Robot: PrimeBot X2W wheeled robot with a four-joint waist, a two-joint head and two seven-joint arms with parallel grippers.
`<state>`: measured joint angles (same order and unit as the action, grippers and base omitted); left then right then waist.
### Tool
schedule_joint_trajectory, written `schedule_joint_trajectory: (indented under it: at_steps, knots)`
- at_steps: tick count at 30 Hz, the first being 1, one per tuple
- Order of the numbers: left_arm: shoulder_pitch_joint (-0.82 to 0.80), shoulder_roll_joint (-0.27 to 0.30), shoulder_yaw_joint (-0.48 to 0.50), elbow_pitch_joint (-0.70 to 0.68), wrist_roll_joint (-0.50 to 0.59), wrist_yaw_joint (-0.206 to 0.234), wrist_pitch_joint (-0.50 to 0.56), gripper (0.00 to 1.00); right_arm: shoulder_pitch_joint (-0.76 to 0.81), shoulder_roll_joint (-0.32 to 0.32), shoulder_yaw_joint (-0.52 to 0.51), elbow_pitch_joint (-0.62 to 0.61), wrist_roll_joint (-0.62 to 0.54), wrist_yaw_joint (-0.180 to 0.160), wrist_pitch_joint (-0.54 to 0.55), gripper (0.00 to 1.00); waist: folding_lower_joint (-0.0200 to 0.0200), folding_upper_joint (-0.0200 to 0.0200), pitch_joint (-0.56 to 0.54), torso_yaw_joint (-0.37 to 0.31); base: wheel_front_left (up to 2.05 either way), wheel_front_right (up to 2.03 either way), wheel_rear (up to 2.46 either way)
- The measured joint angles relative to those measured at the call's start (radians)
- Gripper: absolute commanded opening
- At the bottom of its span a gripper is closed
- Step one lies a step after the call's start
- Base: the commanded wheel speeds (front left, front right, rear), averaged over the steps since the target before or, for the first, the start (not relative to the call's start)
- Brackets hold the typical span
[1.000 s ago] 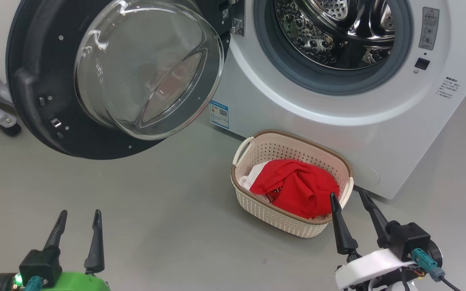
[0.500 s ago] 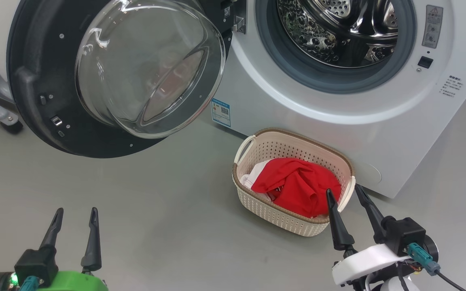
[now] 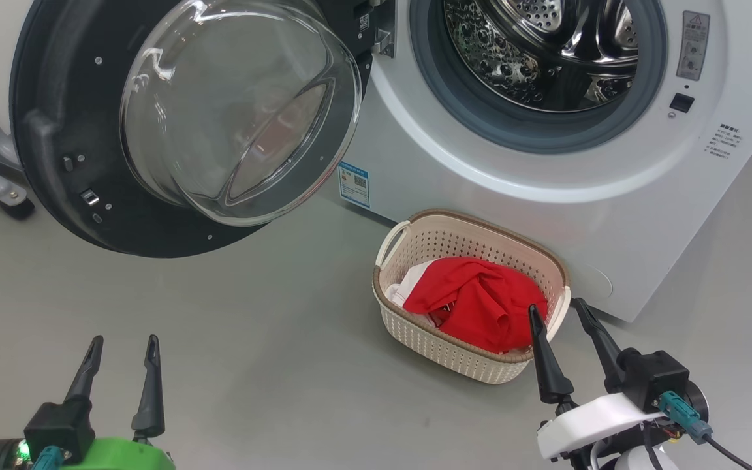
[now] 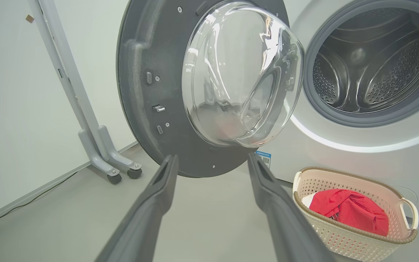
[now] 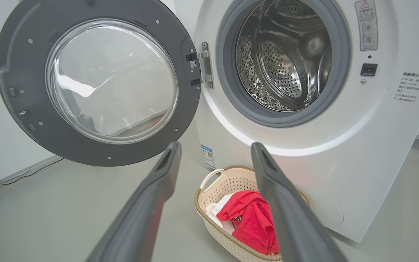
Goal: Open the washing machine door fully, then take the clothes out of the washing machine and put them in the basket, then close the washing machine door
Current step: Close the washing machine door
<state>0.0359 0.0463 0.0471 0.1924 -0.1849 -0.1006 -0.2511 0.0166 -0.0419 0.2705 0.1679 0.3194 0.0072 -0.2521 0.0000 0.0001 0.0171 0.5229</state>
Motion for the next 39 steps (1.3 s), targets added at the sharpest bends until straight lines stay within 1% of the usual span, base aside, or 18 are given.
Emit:
schedule_joint_trajectory:
  at_steps: [20, 21, 22, 23, 30, 31, 35, 39]
  knots:
    - [0.001, -0.001, 0.000, 0.000, 0.000, 0.000, 0.000, 1.00, -0.008, 0.000, 0.000, 0.003, 0.006, -0.001, 0.000, 1.00, 0.0000, 0.0000, -0.004, -0.002, 0.00, 0.00, 0.00]
    - [0.001, -0.001, 0.000, -0.001, 0.000, 0.000, 0.000, 0.78, -0.008, 0.000, 0.000, 0.004, 0.006, -0.001, 0.000, 1.00, 0.0000, 0.0000, -0.004, -0.002, 0.00, 0.00, 0.00]
    - [0.001, -0.001, 0.000, -0.001, 0.000, 0.000, 0.000, 0.33, -0.008, 0.000, 0.000, 0.004, 0.006, -0.001, 0.000, 1.00, 0.0000, 0.0000, -0.004, -0.002, 0.00, 0.00, 0.00]
    - [0.001, -0.001, -0.001, -0.001, 0.000, -0.001, 0.000, 0.00, -0.008, 0.000, 0.000, 0.004, 0.006, -0.001, 0.000, 1.00, 0.0000, 0.0000, -0.005, -0.002, 0.00, 0.00, 0.00]
    - [0.002, -0.001, 0.000, -0.009, 0.002, -0.002, 0.000, 0.00, -0.008, 0.000, 0.000, 0.001, 0.006, -0.003, 0.000, 1.00, 0.0000, -0.0001, 0.001, -0.002, 0.00, 0.00, 0.00]
    - [0.002, -0.001, 0.004, -0.012, 0.002, -0.002, 0.000, 0.00, -0.008, 0.000, 0.000, 0.001, 0.006, -0.007, 0.000, 1.00, 0.0000, 0.0000, 0.005, -0.002, 0.00, 0.00, 0.00]
    - [-0.001, -0.001, 0.047, -0.038, -0.003, -0.002, 0.000, 0.00, -0.009, -0.001, 0.004, 0.000, 0.002, -0.010, 0.000, 1.00, 0.0000, 0.0000, 0.026, 0.000, 0.00, 0.00, 0.00]
    - [-0.008, 0.026, 0.090, -0.057, -0.009, -0.001, -0.001, 0.00, -0.015, -0.002, 0.016, -0.001, -0.015, -0.019, 0.000, 1.00, 0.0000, -0.0001, 0.047, 0.002, 0.00, 0.00, 0.00]
